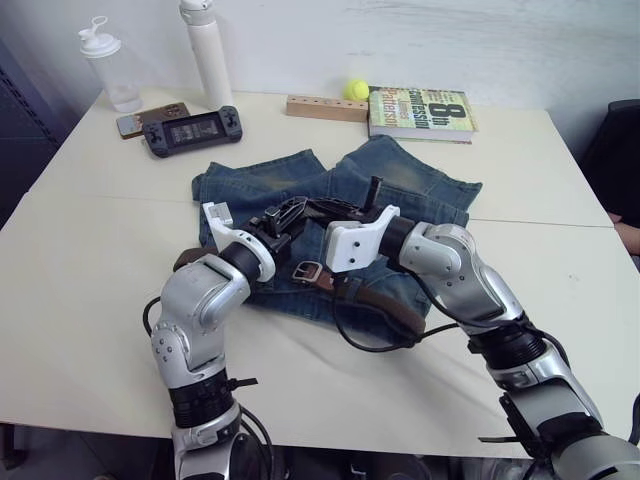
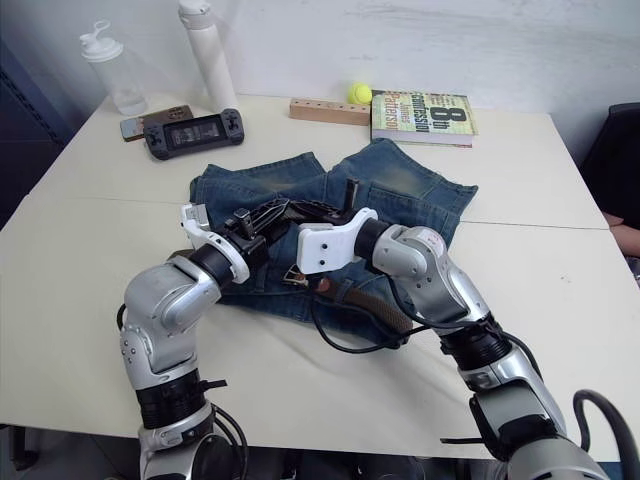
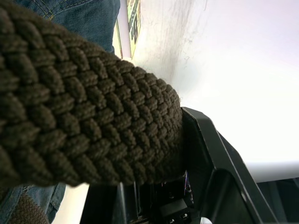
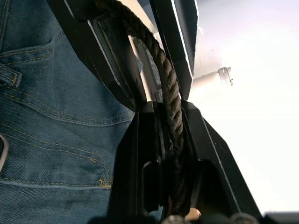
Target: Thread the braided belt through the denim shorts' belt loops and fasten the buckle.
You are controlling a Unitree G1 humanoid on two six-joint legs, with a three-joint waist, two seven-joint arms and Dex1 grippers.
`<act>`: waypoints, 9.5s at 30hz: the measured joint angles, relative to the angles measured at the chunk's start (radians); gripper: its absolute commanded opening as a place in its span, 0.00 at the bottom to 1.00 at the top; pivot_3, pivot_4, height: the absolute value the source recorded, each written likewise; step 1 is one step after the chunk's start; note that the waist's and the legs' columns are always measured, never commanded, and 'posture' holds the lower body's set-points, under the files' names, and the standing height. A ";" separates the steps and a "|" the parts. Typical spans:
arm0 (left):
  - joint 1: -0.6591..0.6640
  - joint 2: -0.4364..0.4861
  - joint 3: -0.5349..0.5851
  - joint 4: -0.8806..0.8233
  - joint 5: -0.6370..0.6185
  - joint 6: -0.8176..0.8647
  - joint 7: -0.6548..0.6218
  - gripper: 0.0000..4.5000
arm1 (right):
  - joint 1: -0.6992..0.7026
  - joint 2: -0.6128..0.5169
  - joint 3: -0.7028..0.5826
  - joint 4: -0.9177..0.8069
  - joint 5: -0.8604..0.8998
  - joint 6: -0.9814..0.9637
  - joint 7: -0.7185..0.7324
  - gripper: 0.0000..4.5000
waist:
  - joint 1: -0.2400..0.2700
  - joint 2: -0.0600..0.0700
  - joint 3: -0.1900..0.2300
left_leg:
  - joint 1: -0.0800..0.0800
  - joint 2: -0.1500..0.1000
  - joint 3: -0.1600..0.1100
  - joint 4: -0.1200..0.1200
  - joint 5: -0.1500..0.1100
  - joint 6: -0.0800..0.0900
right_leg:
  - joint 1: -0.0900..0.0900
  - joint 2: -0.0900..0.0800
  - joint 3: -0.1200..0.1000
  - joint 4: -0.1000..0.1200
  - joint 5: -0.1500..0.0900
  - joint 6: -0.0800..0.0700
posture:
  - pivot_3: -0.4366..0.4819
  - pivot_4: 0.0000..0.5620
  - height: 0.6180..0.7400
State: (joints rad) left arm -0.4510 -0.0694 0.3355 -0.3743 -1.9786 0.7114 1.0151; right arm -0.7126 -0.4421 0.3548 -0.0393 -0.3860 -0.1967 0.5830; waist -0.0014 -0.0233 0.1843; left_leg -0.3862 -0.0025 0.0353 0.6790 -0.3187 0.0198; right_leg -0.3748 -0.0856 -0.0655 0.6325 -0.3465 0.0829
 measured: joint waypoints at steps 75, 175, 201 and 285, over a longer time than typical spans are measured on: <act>-0.087 0.185 0.166 0.134 0.012 0.214 -0.144 0.00 | 0.040 -0.254 -0.197 0.033 0.224 -0.065 0.165 0.98 | -0.001 0.001 0.001 | 0.000 0.002 0.000 -0.005 0.001 -0.002 | 0.000 0.003 0.000 -0.005 0.001 0.002 | 0.48 0.27 0.98; 0.016 0.584 -0.129 0.473 0.561 0.542 -0.932 0.00 | 0.208 -0.169 0.154 -0.188 0.177 0.174 0.198 0.29 | 0.023 0.009 0.004 | -0.001 -0.007 -0.011 -0.013 0.004 -0.003 | 0.001 -0.006 -0.009 -0.003 0.001 0.001 | 0.48 0.27 0.98; -0.007 0.549 -0.043 0.495 0.632 0.649 -0.978 0.00 | 0.241 -0.104 0.119 -0.017 0.066 -0.064 0.154 0.01 | 0.002 0.009 0.004 | 0.000 -0.007 -0.012 -0.011 0.004 -0.003 | 0.001 -0.006 -0.009 0.003 0.001 0.001 | 0.48 0.27 0.98; -0.253 0.720 -0.662 -0.051 1.534 0.195 -1.577 0.98 | -0.054 -0.495 -0.169 -0.101 0.701 0.610 0.696 0.00 | -0.002 0.012 0.007 | -0.003 -0.005 -0.010 -0.008 0.005 -0.003 | -0.002 -0.006 -0.006 0.008 0.000 -0.002 | 0.48 0.27 0.98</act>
State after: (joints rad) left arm -0.7039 0.6508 -0.3268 -0.4249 -0.4443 0.9060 -0.5621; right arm -0.7664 -0.9367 0.1859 -0.1405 0.3153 0.4137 1.2785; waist -0.0038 -0.0117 0.1916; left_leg -0.3892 -0.0077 0.0253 0.6708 -0.3132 0.0169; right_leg -0.3768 -0.0911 -0.0716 0.6400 -0.3465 0.0812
